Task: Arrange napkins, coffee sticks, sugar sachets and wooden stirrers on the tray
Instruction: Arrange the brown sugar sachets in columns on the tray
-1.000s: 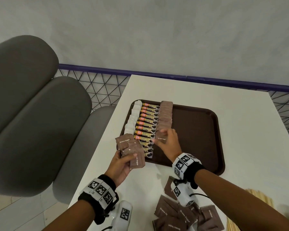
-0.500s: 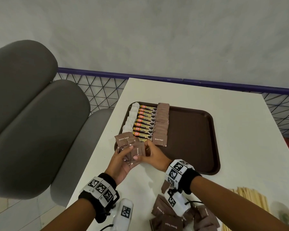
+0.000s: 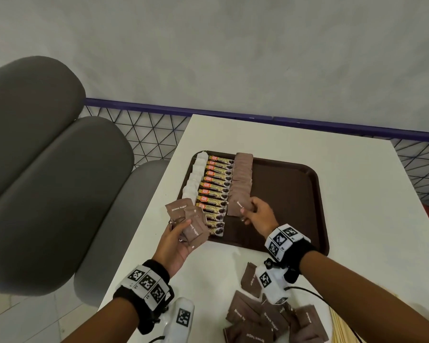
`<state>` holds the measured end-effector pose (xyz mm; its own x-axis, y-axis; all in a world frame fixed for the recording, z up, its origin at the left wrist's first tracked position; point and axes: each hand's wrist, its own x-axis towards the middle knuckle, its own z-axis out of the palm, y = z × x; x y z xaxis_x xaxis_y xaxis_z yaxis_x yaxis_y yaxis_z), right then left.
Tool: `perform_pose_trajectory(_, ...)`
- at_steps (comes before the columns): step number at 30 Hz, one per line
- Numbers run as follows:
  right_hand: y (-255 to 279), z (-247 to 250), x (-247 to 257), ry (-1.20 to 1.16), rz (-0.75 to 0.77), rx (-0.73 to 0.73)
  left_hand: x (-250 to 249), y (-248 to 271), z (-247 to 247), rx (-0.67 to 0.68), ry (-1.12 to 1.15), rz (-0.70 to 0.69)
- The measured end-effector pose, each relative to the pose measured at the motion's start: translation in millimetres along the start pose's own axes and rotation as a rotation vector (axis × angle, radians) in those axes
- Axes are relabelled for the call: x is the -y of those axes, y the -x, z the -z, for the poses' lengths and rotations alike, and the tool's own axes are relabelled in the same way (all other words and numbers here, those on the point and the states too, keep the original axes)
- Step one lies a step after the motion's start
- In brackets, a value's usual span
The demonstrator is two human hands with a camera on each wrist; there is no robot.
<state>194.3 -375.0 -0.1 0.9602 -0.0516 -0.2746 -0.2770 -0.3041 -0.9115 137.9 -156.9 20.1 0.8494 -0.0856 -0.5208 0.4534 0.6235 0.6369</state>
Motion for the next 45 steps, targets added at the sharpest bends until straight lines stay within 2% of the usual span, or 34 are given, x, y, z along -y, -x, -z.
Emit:
perform_pose_trajectory(4, -14, 5, -12, 0.233, -0.028, 0.029, -1, -2, 3, -0.025, 0.0, 0.006)
perform_pose_trajectory(14, -23, -6, -8, 0.382, -0.05, 0.013, 0, -4, 14, -0.022, 0.024, 0.046)
perform_pose_trajectory(17, -24, -6, -7, 0.363, -0.046, -0.002, 1, -4, 15, -0.015, 0.022, 0.056)
perform_pose_trajectory(24, -22, -8, -12, 0.465, -0.009, -0.094, 3, -3, 13, 0.021, 0.033, 0.051)
perform_pose_trajectory(28, -13, -11, -11, 0.431, 0.128, -0.13, 3, 1, 9, 0.032, 0.027, 0.029)
perform_pose_trajectory(30, -3, -17, -4, 0.306, 0.168, -0.057, 2, 2, 7, 0.026, 0.012, 0.015)
perform_pose_trajectory(34, 23, -35, 10, 0.03, 0.204, 0.252, 3, 3, 4, 0.025, -0.011, -0.004)
perform_pose_trajectory(36, 32, -44, 14, -0.021, 0.201, 0.346, 3, 6, 1, 0.047, -0.042, 0.0)
perform_pose_trajectory(41, 37, -62, 11, -0.109, 0.245, 0.378, 2, 8, -1, 0.062, -0.065, 0.013)
perform_pose_trajectory(45, 38, -61, 10, -0.08, 0.286, 0.407, 1, 9, 0, 0.045, -0.106, 0.028)
